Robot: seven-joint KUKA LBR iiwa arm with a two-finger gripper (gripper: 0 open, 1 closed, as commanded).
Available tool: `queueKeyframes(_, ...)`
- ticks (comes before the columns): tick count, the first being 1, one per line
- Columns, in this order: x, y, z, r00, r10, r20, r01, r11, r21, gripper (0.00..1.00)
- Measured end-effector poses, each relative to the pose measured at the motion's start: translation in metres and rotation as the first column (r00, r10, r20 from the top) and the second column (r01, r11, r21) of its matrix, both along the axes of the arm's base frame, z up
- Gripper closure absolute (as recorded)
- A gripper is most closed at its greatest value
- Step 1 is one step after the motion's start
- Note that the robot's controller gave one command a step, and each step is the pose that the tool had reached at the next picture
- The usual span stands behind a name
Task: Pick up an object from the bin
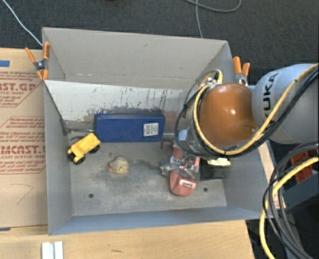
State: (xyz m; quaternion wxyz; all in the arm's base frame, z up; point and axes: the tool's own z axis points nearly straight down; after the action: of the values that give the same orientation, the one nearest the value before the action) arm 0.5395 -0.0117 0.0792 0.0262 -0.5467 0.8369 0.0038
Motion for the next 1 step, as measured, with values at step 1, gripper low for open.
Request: queueKeyframes(1,0.0,0.0,0.0,1.0,0.0,0.0,0.0,1.0,0.0,1.0)
